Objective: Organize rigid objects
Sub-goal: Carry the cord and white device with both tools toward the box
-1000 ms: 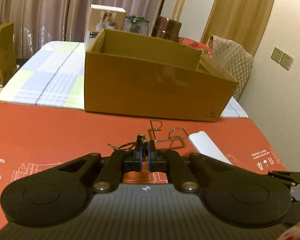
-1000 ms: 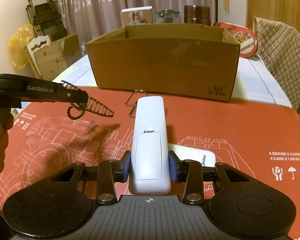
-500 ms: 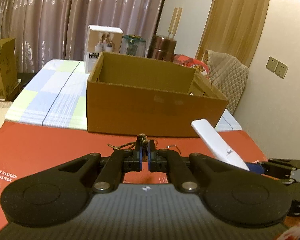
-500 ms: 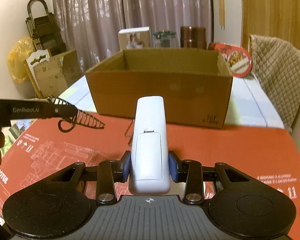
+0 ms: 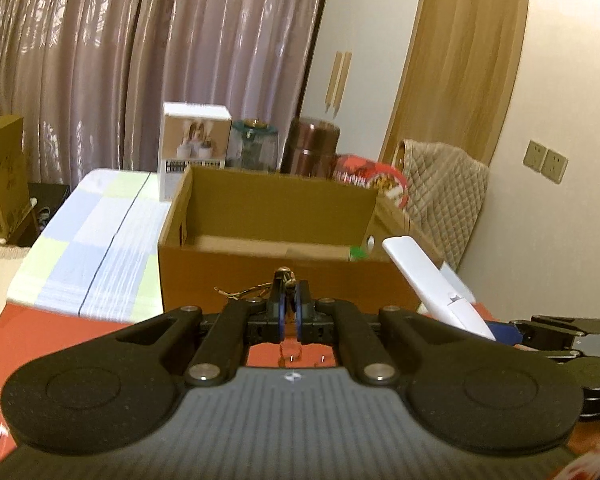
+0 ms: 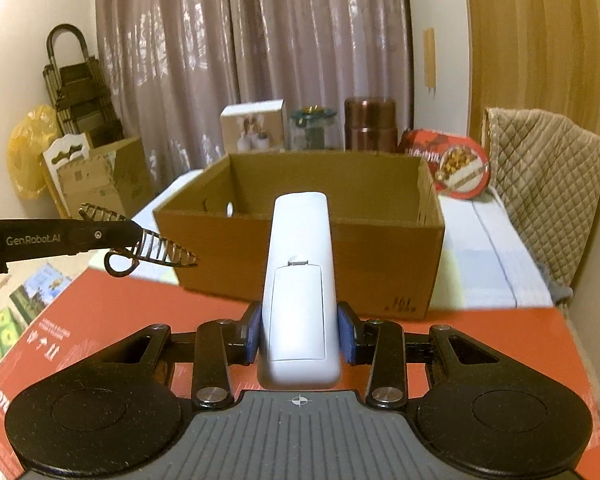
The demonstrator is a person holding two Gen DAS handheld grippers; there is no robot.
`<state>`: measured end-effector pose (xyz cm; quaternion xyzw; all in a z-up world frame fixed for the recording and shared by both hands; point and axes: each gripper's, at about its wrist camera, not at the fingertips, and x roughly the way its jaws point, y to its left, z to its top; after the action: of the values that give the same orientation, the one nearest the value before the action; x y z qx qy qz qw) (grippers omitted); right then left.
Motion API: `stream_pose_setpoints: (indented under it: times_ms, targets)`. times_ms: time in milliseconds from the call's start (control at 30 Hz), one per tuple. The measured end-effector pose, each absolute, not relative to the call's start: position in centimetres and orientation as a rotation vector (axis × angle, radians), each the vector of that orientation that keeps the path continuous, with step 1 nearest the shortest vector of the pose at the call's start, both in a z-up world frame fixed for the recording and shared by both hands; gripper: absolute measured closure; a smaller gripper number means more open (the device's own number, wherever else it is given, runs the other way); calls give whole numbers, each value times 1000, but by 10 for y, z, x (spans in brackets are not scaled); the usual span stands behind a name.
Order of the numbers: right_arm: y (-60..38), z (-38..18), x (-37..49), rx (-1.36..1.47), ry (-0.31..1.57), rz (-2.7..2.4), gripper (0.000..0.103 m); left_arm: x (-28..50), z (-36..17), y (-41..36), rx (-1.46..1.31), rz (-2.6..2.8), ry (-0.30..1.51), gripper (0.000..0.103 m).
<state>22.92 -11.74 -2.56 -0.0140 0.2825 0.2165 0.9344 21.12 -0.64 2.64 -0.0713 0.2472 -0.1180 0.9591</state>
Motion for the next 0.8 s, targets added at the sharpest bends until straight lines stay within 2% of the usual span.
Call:
stream_pose_setpoints:
  times_ms: [433, 800]
  targets:
    - [-105, 0, 309, -12, 506, 417, 68, 286, 52, -16, -145, -235, 448, 101]
    - [-104, -17, 367, 8, 542, 383, 68, 348, 33, -8, -140, -198, 482, 101]
